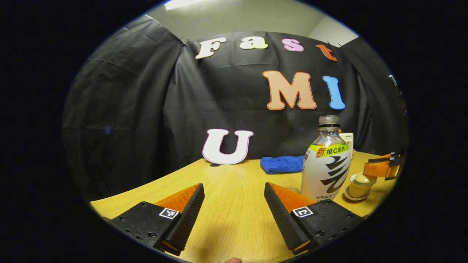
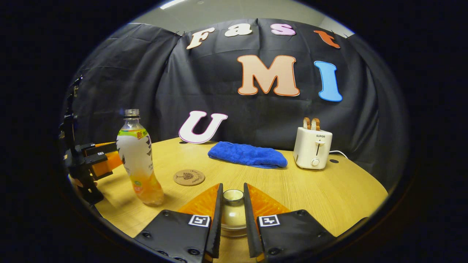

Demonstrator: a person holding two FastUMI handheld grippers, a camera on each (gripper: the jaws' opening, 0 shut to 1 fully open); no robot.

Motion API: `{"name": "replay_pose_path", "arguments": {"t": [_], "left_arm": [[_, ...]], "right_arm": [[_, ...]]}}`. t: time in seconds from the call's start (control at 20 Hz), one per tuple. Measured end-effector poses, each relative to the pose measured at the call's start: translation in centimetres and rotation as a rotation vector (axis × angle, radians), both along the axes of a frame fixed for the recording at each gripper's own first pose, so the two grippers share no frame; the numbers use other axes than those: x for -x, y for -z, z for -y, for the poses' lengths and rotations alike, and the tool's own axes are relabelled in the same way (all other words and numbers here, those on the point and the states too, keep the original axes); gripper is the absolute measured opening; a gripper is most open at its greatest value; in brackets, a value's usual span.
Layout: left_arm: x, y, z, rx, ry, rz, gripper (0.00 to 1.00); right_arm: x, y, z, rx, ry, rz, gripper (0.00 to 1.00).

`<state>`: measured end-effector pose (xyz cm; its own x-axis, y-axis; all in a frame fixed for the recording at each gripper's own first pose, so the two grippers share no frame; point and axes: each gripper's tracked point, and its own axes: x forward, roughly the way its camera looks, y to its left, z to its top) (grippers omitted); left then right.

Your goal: Open the teacup lid with one hand, grasp the water bottle and pour water into the teacup with the other hand; after pouring, place the water bottle on the coaster and then close the teacup lid.

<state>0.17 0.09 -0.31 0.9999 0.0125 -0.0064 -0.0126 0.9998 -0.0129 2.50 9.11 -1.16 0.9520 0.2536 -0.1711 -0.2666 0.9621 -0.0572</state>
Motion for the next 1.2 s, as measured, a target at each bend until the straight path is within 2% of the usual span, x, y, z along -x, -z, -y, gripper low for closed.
{"name": "replay_pose_path", "arguments": {"t": [0.75,1.2], "left_arm": [[2.8,0.3,3.1,0.016,0.14,-0.038,0.96],[4.8,0.3,7.3,0.084,0.266,-0.071,0.96]], "right_arm": [[0.6,-3.1,3.8,-0.058,0.048,0.057,0.34],[1.2,-4.1,6.0,-0.074,0.07,0.077,0.34]]}}
